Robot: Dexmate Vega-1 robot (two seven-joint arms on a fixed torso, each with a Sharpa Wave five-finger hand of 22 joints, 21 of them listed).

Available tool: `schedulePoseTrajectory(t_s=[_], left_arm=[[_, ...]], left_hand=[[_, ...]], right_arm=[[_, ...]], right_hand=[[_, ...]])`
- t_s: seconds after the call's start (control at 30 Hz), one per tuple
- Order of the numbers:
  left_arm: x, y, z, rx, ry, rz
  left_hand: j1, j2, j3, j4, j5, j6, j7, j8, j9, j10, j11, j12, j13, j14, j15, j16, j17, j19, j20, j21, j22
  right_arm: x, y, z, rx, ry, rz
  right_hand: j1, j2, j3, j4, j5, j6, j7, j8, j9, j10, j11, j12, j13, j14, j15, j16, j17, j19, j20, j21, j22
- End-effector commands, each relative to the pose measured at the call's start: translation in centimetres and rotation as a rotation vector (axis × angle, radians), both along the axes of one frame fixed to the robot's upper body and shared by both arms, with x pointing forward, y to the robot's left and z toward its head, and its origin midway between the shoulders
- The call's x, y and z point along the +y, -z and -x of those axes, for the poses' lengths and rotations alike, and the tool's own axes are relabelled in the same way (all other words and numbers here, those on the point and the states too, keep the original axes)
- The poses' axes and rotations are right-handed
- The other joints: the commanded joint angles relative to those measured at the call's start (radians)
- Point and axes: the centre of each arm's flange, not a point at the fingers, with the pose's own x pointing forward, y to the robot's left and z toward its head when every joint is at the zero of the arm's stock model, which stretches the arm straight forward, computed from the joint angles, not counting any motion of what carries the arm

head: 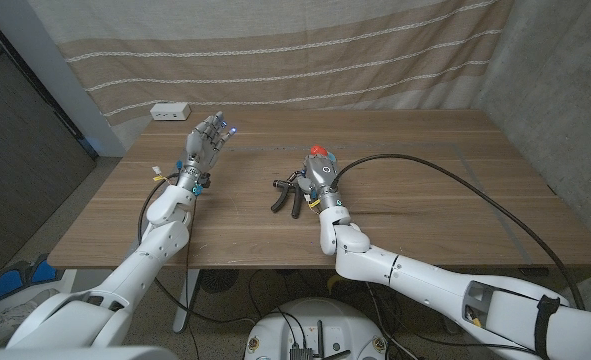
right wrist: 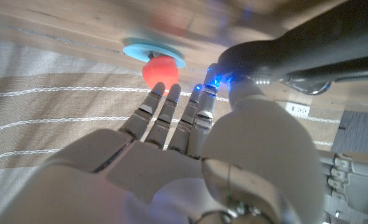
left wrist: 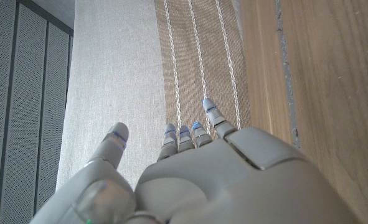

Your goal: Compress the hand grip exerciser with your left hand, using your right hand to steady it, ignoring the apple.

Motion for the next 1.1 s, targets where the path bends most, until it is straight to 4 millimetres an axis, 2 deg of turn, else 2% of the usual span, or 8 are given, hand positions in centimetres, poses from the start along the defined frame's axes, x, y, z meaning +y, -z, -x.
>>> schedulePoseTrajectory(t_s=[0.03, 0.53, 0.87, 0.97, 1.1], left_arm=[[-0.4, -0.1, 0.0, 0.002, 0.004, 0.005], [-0.9, -0.5, 0.0, 0.002, 0.022, -0.017], [-1.2, -0.8, 0.2, 0.010, 0.038, -0.047], [-1.3, -0.9, 0.3, 0.014, 0.047, -0.067], [-1.4, -1.2, 0.4, 0.024, 0.064, -0.115]], left_hand=[[0.006, 0.023, 0.003, -0.006, -0.001, 0.005, -0.003, -0.002, 0.003, 0.001, 0.003, -0.002, 0.005, 0.001, 0.002, -0.002, 0.000, 0.002, 0.002, -0.001, 0.005], [0.006, 0.016, -0.001, -0.015, -0.003, 0.004, -0.006, -0.002, 0.003, 0.003, 0.001, -0.001, 0.005, 0.002, 0.001, -0.002, 0.000, 0.003, 0.000, -0.006, 0.005], [0.008, 0.008, -0.005, -0.023, -0.005, 0.003, -0.009, -0.002, 0.002, 0.004, -0.002, -0.001, 0.005, 0.002, 0.000, -0.002, 0.000, 0.004, -0.001, -0.010, 0.004], [0.009, 0.002, -0.007, -0.029, -0.006, 0.006, -0.011, -0.001, 0.002, 0.004, -0.004, -0.001, 0.005, 0.002, -0.003, -0.002, 0.000, 0.004, -0.002, -0.012, 0.004], [0.017, -0.015, -0.013, -0.052, -0.009, 0.032, -0.009, 0.006, 0.002, 0.035, -0.008, 0.009, 0.005, 0.023, -0.004, 0.004, 0.000, 0.007, -0.003, -0.021, 0.002]], right_arm=[[-1.6, -0.3, 0.4, -0.119, -0.074, -0.082], [-2.9, -0.6, 0.6, -0.228, -0.111, -0.155], [-3.7, -1.0, 0.8, -0.286, -0.135, -0.183], [-3.8, -1.2, 0.9, -0.301, -0.145, -0.196], [-3.9, -1.5, 1.1, -0.319, -0.160, -0.216]], right_hand=[[0.039, 0.037, 0.014, -0.009, 0.005, -0.013, 0.003, -0.001, 0.013, 0.032, -0.025, 0.004, 0.005, 0.011, -0.182, 0.006, 0.008, 0.017, -0.007, 0.009, 0.002], [0.041, 0.044, 0.003, -0.006, -0.007, -0.033, 0.000, 0.002, 0.028, 0.030, -0.026, -0.001, 0.010, 0.011, -0.183, 0.014, 0.020, 0.026, -0.014, 0.012, 0.002], [0.045, 0.054, 0.007, -0.004, -0.019, -0.031, 0.006, 0.012, 0.041, 0.048, -0.028, 0.005, 0.015, 0.010, -0.181, 0.002, 0.015, 0.032, -0.015, 0.014, 0.003], [0.045, 0.055, 0.007, -0.005, -0.022, -0.033, 0.006, 0.013, 0.044, 0.051, -0.028, 0.007, 0.017, 0.011, -0.182, 0.002, 0.016, 0.033, -0.016, 0.014, 0.003], [0.045, 0.057, 0.006, -0.003, -0.027, -0.042, 0.004, 0.013, 0.049, 0.052, -0.028, 0.007, 0.019, 0.015, -0.182, 0.002, 0.017, 0.032, -0.017, 0.014, 0.003]])
